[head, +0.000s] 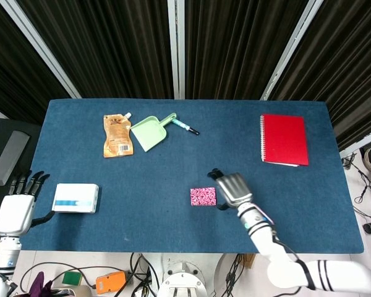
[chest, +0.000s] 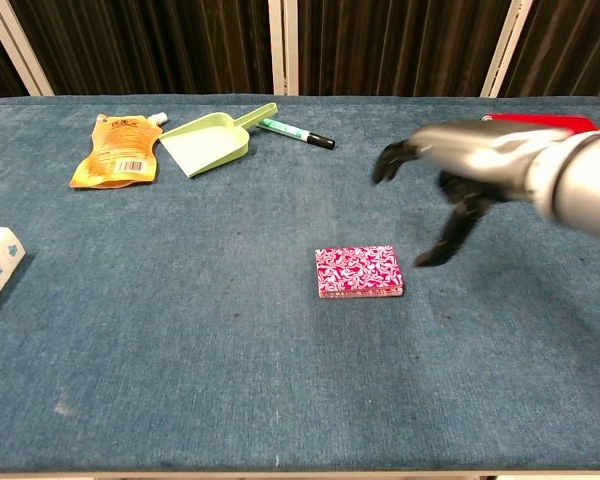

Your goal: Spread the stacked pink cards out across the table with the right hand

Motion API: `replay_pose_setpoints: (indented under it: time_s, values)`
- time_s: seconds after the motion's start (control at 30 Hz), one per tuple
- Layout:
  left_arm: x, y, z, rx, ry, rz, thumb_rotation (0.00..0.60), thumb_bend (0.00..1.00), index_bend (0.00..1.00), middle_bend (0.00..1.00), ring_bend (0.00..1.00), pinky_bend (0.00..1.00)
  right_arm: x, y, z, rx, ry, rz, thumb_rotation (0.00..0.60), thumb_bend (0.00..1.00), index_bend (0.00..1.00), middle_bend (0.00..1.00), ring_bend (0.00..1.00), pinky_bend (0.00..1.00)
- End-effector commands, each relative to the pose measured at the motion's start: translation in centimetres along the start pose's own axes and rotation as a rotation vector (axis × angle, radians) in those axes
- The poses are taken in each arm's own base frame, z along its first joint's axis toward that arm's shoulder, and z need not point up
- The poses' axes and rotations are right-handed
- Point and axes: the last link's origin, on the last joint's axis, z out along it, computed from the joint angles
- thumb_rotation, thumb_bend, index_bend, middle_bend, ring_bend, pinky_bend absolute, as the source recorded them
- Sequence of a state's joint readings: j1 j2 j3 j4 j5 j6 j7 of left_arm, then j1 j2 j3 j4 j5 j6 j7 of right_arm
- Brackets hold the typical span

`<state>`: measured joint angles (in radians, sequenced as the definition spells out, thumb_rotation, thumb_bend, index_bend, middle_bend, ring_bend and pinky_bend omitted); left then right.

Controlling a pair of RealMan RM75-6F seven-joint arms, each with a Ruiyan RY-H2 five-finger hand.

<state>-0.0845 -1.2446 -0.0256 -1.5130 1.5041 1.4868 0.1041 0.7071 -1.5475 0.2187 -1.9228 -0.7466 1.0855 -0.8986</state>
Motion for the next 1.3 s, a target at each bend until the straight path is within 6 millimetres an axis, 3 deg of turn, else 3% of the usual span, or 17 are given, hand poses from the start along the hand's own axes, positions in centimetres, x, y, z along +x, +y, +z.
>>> replay_pose_setpoints:
  time_s: [0.03, 0.27, 0.53, 1.03, 1.3]
  values:
    - [-0.3, 0.0, 0.1, 0.000, -0.008, -0.001, 0.600, 0.08, 0.14, 0.11, 0.03, 0.00, -0.7, -1.8, 1.5, -0.008, -0.026, -0.044, 0.600, 0.29, 0.31, 0.27, 0.82, 1.00]
    - [-0.5, -0.2, 0.2, -0.003, -0.007, -0.005, 0.600, 0.08, 0.14, 0.11, 0.03, 0.00, -2.2, -3.4, 2.7, -0.033, -0.044, -0.109, 0.600, 0.34, 0.35, 0.29, 0.83, 1.00]
    - [-0.7, -0.4, 0.2, -0.001, -0.013, -0.008, 0.600, 0.08, 0.14, 0.11, 0.03, 0.00, -3.7, -3.5, 3.0, -0.064, -0.086, -0.146, 0.600, 0.37, 0.36, 0.30, 0.83, 1.00]
    - [-1.0, -0.5, 0.3, 0.000, -0.016, -0.009, 0.600, 0.08, 0.14, 0.11, 0.03, 0.00, -3.9, -3.8, 3.4, -0.068, -0.083, -0.155, 0.600, 0.42, 0.40, 0.35, 0.83, 1.00]
    - [-1.1, -0.5, 0.3, 0.001, -0.019, -0.007, 0.600, 0.08, 0.14, 0.11, 0.03, 0.00, -3.9, -4.2, 3.4, -0.049, -0.056, -0.158, 0.600, 0.47, 0.49, 0.47, 0.83, 1.00]
